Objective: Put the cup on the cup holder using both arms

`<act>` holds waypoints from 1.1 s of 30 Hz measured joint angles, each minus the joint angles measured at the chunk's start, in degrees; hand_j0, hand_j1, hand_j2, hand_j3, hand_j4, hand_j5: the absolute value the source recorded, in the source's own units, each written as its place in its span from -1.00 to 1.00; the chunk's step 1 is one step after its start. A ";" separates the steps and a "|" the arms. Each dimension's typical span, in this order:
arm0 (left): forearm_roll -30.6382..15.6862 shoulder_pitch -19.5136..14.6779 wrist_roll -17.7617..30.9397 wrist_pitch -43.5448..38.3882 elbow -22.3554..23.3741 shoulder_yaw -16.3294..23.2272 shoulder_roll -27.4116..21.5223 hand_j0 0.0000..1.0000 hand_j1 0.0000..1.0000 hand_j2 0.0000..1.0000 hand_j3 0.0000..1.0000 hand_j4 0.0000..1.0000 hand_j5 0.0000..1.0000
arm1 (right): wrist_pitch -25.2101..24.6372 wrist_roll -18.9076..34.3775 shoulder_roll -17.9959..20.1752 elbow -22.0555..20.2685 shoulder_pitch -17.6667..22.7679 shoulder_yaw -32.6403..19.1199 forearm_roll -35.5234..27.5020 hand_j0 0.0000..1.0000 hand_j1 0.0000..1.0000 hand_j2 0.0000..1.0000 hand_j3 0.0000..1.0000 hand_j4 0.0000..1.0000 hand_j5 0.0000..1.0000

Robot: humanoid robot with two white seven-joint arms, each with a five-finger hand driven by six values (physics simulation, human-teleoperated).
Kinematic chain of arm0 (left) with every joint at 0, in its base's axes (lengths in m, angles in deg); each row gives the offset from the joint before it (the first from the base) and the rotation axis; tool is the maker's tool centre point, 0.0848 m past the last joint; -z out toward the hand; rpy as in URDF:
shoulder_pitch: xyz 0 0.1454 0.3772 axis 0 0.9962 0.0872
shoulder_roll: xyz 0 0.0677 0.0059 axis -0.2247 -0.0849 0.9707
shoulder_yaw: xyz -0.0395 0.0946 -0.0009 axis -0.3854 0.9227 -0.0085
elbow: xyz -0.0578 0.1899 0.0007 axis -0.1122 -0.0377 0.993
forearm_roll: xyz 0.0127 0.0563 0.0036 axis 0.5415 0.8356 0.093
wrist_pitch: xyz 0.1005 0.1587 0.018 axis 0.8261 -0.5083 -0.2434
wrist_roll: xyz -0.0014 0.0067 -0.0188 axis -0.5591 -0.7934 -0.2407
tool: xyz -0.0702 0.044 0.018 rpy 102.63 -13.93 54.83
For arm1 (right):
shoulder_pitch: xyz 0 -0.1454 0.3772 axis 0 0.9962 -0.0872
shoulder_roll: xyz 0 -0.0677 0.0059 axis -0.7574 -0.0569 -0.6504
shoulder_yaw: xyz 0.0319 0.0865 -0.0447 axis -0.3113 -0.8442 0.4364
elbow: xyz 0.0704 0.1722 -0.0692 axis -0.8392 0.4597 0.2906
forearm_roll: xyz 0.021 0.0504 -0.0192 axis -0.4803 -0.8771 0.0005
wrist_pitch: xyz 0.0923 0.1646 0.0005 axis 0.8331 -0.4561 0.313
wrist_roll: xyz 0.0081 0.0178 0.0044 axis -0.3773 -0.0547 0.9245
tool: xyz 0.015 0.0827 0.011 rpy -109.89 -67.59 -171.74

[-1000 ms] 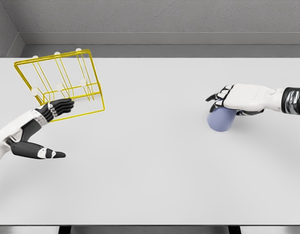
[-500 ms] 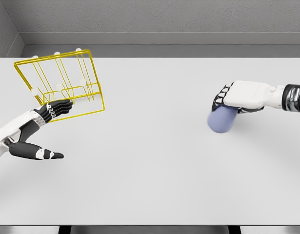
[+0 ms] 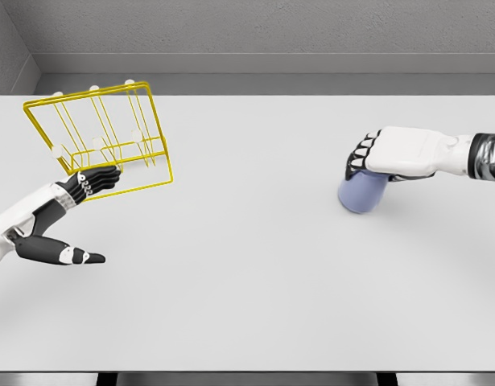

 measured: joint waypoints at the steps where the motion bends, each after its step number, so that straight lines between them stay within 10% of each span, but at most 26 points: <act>1: 0.02 0.00 0.00 0.00 0.00 0.01 -0.01 1.00 1.00 1.00 1.00 1.00 1.00 | 0.00 0.00 0.14 -0.43 -0.09 -0.07 -0.04 0.21 0.21 0.21 0.21 0.21 0.21; 15: 0.14 0.00 0.09 0.00 0.00 0.00 -0.28 1.00 1.00 1.00 1.00 1.00 1.00 | 0.02 0.04 0.60 -10.28 -0.26 -0.32 -0.26 0.14 0.14 0.14 0.14 0.14 0.14; 33: 0.60 0.09 0.19 0.00 0.00 0.00 -0.16 1.00 1.00 1.00 1.00 1.00 1.00 | 0.03 3.26 -9.63 -12.15 -1.49 0.00 -0.17 0.12 0.12 0.12 0.12 0.12 0.12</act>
